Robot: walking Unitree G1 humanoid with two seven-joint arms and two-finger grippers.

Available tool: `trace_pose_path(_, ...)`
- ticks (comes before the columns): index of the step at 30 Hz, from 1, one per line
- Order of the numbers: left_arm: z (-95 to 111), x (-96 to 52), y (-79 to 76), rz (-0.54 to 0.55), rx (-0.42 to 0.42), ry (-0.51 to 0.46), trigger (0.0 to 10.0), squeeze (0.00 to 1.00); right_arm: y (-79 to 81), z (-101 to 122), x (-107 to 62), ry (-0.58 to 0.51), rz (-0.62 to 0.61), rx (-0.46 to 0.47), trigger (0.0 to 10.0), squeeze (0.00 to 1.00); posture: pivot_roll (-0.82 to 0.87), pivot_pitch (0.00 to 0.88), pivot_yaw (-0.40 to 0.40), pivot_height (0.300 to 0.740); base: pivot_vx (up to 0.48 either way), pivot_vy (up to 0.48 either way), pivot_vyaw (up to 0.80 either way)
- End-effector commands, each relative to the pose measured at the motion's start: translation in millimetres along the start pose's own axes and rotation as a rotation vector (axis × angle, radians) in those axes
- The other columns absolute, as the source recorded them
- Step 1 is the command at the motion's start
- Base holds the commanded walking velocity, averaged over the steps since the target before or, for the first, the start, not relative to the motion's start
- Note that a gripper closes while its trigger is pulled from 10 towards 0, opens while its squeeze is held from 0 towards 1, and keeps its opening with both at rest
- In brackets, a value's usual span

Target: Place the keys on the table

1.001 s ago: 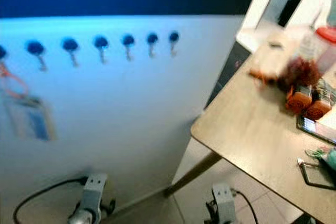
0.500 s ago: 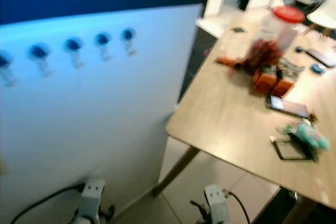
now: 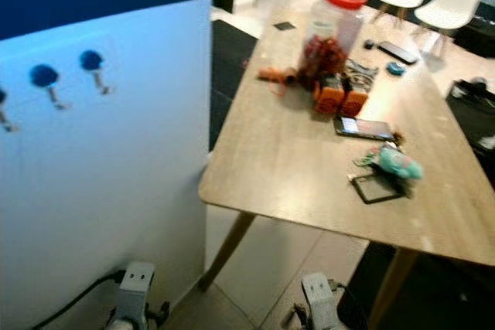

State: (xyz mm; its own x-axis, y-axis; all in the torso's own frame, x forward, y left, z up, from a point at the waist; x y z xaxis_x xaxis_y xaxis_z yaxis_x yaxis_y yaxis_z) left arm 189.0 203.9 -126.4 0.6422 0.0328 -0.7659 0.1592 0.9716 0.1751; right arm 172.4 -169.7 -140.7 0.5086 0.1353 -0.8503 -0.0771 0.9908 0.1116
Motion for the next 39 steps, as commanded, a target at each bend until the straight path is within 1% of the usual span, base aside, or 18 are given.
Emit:
trace_pose_path(1,1,0.1,1.4,0.001,-0.005,-0.002,10.0,0.0,1.7,-2,0.1,0.008,0.004,-0.002,10.0,0.0,0.1,0.009,-0.132,0.74,0.0,0.0,-0.8)
trace_pose_path(10,1,0.1,1.3,0.002,-0.008,-0.002,10.0,0.0,1.7,-2,0.1,0.008,0.005,-0.003,10.0,0.0,0.1,0.009,-0.132,0.74,0.0,0.0,-0.8)
trace_pose_path(11,-2,-0.2,6.1,0.033,-0.079,0.01,10.0,0.0,2.0,0,0.1,0.0,0.01,-0.011,10.0,0.0,0.1,0.008,-0.133,0.74,0.0,0.0,0.0)
trace_pose_path(12,-3,-0.4,8.5,0.047,-0.112,0.015,10.0,0.0,2.8,1,0.1,-0.004,0.017,-0.022,10.0,0.0,0.1,0.008,-0.133,0.74,0.0,0.0,0.0)
trace_pose_path(15,-3,-0.4,8.8,0.048,-0.115,0.014,10.0,0.0,3.7,1,0.1,-0.006,0.026,-0.006,10.0,0.0,0.1,0.008,-0.133,0.74,0.0,0.0,0.0)
trace_pose_path(17,2,0.1,13.0,0.053,-0.123,-0.007,10.0,0.0,3.5,0,0.2,-0.002,0.023,-0.008,10.0,0.0,0.1,0.008,-0.133,0.74,0.0,0.0,0.0)
trace_pose_path(18,7,0.6,15.5,0.054,-0.133,-0.036,10.0,0.0,3.4,0,0.2,0.0,0.022,-0.01,10.0,0.0,0.1,0.008,-0.133,0.74,0.0,0.0,0.0)
trace_pose_path(23,16,1.4,14.3,0.046,-0.137,-0.079,10.0,0.0,3.7,0,0.2,0.001,0.026,-0.014,10.0,0.0,0.1,0.011,-0.137,0.74,0.0,0.0,0.0)
trace_pose_path(39,35,4.1,5.7,0.03,-0.122,-0.146,10.0,0.0,3.0,1,0.2,0.001,0.028,-0.031,10.0,0.0,0.09,0.0,-0.136,0.74,0.0,-0.433,0.0)
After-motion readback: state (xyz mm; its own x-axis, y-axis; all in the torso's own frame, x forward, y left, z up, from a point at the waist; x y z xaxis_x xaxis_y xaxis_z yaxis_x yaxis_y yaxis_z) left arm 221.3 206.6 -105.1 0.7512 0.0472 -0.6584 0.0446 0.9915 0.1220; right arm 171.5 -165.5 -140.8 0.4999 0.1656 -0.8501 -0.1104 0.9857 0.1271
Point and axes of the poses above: a point about 5 cm out from each wrist's last joint towards the gripper, its own x axis pointing out of the wrist towards the gripper, its own z axis along the axis of the wrist's last joint, y = z × x, the point moved 5 cm from there along x, pointing out of the wrist towards the gripper, and after that the axes turned 8 degrees about x, right-handed, at the moved point
